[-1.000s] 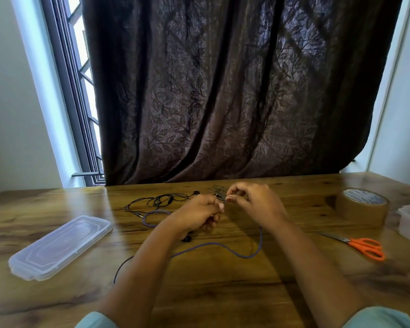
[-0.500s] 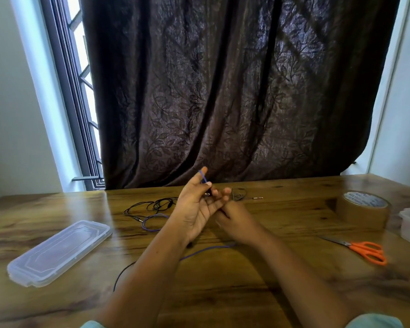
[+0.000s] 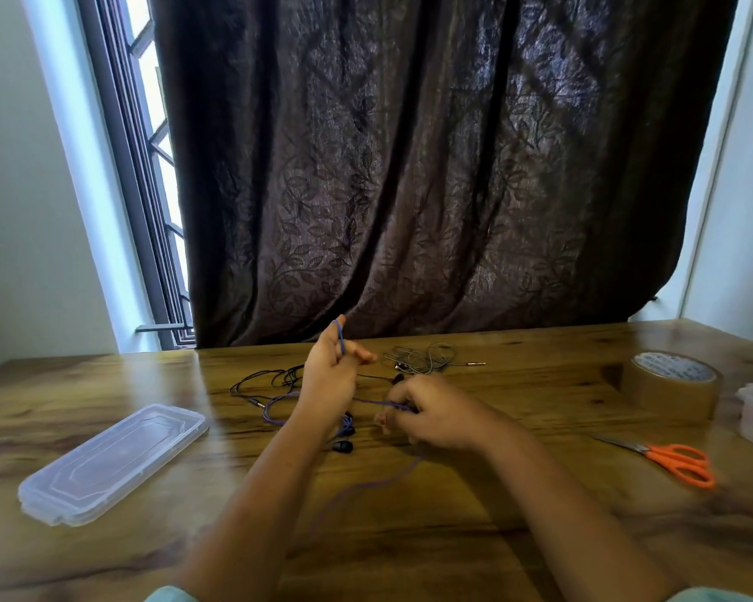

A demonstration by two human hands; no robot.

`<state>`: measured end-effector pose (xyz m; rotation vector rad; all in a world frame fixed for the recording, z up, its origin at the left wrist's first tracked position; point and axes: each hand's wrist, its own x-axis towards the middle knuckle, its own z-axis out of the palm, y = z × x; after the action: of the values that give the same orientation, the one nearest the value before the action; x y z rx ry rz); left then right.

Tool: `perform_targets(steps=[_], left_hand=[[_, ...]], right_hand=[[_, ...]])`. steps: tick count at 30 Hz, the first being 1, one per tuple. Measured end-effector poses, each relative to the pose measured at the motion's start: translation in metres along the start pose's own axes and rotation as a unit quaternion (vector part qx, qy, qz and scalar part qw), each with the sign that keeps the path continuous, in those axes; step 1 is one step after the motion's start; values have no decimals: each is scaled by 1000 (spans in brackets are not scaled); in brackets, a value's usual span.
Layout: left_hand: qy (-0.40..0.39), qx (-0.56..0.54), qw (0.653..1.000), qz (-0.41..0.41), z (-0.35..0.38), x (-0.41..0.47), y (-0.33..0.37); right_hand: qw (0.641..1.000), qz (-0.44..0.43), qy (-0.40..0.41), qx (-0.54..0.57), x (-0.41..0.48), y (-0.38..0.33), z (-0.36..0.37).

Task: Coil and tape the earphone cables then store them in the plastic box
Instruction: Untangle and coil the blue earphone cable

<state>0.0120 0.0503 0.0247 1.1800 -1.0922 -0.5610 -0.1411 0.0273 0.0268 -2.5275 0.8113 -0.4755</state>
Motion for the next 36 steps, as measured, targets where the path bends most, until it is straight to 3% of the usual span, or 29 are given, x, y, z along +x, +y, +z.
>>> perform_targets(steps=[3,6,11,14,19,24,30,33,36], left_hand=[[-45,70,997,-5,-4,2,-3],[-151,79,983,-63,4,-6,6],[-264,-18,954,-143,23,-27,31],[-264,-95,946,-163,24,-29,32],[-241,-168,944,-152,23,-31,32],[-215,-252,931,-157,21,-26,32],[-126,-319,933,-105,15,-17,29],[-85,-291,949,-86,6,-9,18],[-64,-165,981,-74,-4,-2,12]], right_hand=[[993,-21,106,43,-3,4,-13],[967,-52,232,95,-7,12,-21],[927,-63,362,75,-6,27,-23],[919,-41,387,60,-4,35,-21],[930,10,366,18,1,45,-12],[961,2,276,13,9,42,5],[989,-9,141,45,13,28,21],[997,-39,63,33,11,13,26],[997,-45,52,15,9,5,21]])
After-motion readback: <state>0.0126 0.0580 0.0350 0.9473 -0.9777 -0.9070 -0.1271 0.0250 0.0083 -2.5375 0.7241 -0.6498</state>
